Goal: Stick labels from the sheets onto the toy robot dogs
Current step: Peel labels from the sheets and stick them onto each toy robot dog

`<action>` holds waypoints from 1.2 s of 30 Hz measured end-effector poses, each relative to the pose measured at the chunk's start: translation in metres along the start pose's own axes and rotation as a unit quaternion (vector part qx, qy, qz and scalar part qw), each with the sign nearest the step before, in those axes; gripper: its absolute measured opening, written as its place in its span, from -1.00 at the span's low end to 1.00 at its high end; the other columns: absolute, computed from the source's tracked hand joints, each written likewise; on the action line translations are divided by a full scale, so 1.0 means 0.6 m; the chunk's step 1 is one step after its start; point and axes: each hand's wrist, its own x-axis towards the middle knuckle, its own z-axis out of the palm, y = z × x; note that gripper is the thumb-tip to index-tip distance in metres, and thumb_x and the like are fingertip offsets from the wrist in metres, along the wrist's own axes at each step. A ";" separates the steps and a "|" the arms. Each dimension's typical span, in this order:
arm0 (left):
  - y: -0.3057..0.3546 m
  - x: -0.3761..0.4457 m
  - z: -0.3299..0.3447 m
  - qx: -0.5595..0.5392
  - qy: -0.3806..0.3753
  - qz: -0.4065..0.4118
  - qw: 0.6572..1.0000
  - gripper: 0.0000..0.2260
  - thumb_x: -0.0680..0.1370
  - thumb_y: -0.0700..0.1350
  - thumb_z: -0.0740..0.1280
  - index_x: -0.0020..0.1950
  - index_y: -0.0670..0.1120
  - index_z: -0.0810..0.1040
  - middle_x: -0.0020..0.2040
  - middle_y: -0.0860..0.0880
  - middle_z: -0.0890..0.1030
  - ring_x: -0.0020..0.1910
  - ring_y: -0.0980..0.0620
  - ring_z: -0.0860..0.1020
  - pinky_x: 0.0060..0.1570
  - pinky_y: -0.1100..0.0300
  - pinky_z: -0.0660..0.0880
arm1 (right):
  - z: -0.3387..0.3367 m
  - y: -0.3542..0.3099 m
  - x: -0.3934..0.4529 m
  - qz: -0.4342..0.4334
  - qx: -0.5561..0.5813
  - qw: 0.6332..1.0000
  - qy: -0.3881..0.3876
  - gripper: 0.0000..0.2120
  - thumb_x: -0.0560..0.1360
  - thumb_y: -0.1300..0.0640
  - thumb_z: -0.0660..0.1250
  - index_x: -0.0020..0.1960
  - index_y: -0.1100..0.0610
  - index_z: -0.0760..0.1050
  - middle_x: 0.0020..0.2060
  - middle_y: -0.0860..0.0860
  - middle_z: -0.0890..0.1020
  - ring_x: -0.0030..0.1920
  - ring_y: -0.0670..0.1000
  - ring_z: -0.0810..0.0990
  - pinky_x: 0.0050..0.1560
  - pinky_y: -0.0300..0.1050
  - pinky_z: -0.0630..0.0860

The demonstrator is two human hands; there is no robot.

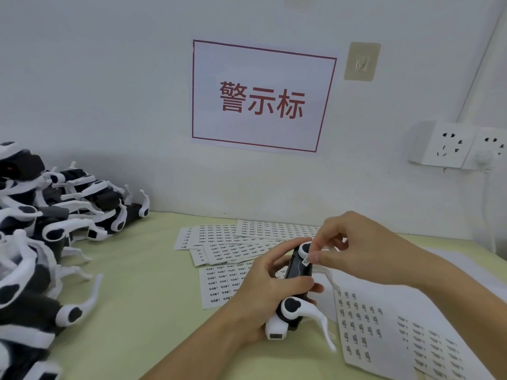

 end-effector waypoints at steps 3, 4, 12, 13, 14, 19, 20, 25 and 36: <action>-0.001 0.000 0.000 0.007 0.009 -0.001 1.000 -0.49 0.39 -0.34 0.43 0.28 0.05 0.61 0.22 -0.17 0.61 0.02 -0.28 0.67 -0.10 0.01 0.60 | 0.000 -0.001 0.000 0.001 -0.028 1.000 0.009 -0.83 0.43 -0.04 0.47 -0.34 -0.15 0.63 -0.30 -0.04 0.53 -0.31 -0.18 0.44 -0.21 -0.28 0.39; -0.001 0.000 0.000 0.009 0.012 -0.001 1.000 -0.48 0.38 -0.33 0.43 0.29 0.05 0.61 0.24 -0.18 0.60 0.02 -0.27 0.67 -0.08 0.00 0.60 | 0.002 -0.001 -0.001 0.000 -0.039 0.999 0.010 -0.82 0.43 -0.03 0.47 -0.35 -0.16 0.63 -0.30 -0.07 0.52 -0.29 -0.20 0.45 -0.22 -0.31 0.40; -0.002 0.002 0.000 0.023 0.022 -0.002 1.000 -0.47 0.37 -0.31 0.44 0.29 0.05 0.61 0.25 -0.18 0.60 0.03 -0.28 0.67 0.03 -0.09 0.57 | 0.012 -0.002 -0.002 0.003 -0.070 0.997 0.020 -0.83 0.43 -0.01 0.48 -0.34 -0.16 0.65 -0.32 -0.07 0.51 -0.22 -0.15 0.48 -0.31 -0.26 0.39; -0.002 0.002 0.000 0.024 0.023 -0.002 0.999 -0.48 0.37 -0.32 0.45 0.29 0.05 0.61 0.24 -0.18 0.60 0.03 -0.28 0.67 0.04 -0.09 0.57 | 0.012 -0.003 -0.002 0.004 -0.070 0.997 0.020 -0.83 0.43 -0.01 0.48 -0.34 -0.15 0.65 -0.32 -0.07 0.51 -0.22 -0.14 0.48 -0.31 -0.25 0.39; -0.002 0.002 0.000 0.026 0.023 -0.002 0.999 -0.48 0.38 -0.33 0.45 0.29 0.04 0.60 0.23 -0.17 0.61 0.03 -0.28 0.67 0.05 -0.10 0.57 | 0.013 -0.004 -0.002 0.006 -0.071 0.997 0.020 -0.84 0.42 -0.01 0.48 -0.34 -0.14 0.65 -0.32 -0.07 0.51 -0.21 -0.13 0.48 -0.31 -0.25 0.39; -0.002 0.001 0.000 0.034 0.029 0.002 0.999 -0.52 0.45 -0.37 0.43 0.30 0.02 0.60 0.21 -0.18 0.62 0.01 -0.27 0.67 0.08 -0.16 0.57 | 0.014 -0.004 -0.001 0.015 -0.069 0.997 0.025 -0.82 0.41 -0.01 0.48 -0.37 -0.15 0.64 -0.32 -0.10 0.52 -0.24 -0.17 0.49 -0.32 -0.29 0.36; -0.002 0.001 0.001 0.035 0.032 0.003 0.999 -0.51 0.42 -0.34 0.44 0.30 0.03 0.60 0.21 -0.18 0.62 0.01 -0.27 0.67 0.09 -0.19 0.57 | 0.015 -0.004 -0.001 0.016 -0.069 0.997 0.025 -0.81 0.41 -0.01 0.48 -0.37 -0.15 0.63 -0.33 -0.10 0.52 -0.25 -0.16 0.49 -0.32 -0.29 0.36; -0.002 0.001 0.002 0.049 0.040 0.009 0.998 -0.51 0.38 -0.30 0.43 0.28 0.04 0.61 0.21 -0.16 0.62 0.01 -0.28 0.67 0.12 -0.24 0.55 | 0.014 -0.004 -0.001 0.017 -0.062 0.998 0.024 -0.78 0.41 0.00 0.49 -0.40 -0.17 0.61 -0.35 -0.08 0.50 -0.31 -0.15 0.48 -0.34 -0.25 0.41; -0.007 0.002 -0.001 0.079 0.034 0.010 0.996 -0.48 0.40 -0.27 0.43 0.33 0.07 0.58 0.18 -0.11 0.66 0.03 -0.23 0.68 0.13 -0.13 0.58 | 0.015 -0.005 -0.003 0.029 -0.057 0.998 0.020 -0.85 0.43 0.01 0.51 -0.32 -0.13 0.67 -0.30 -0.11 0.49 -0.29 -0.11 0.49 -0.33 -0.26 0.35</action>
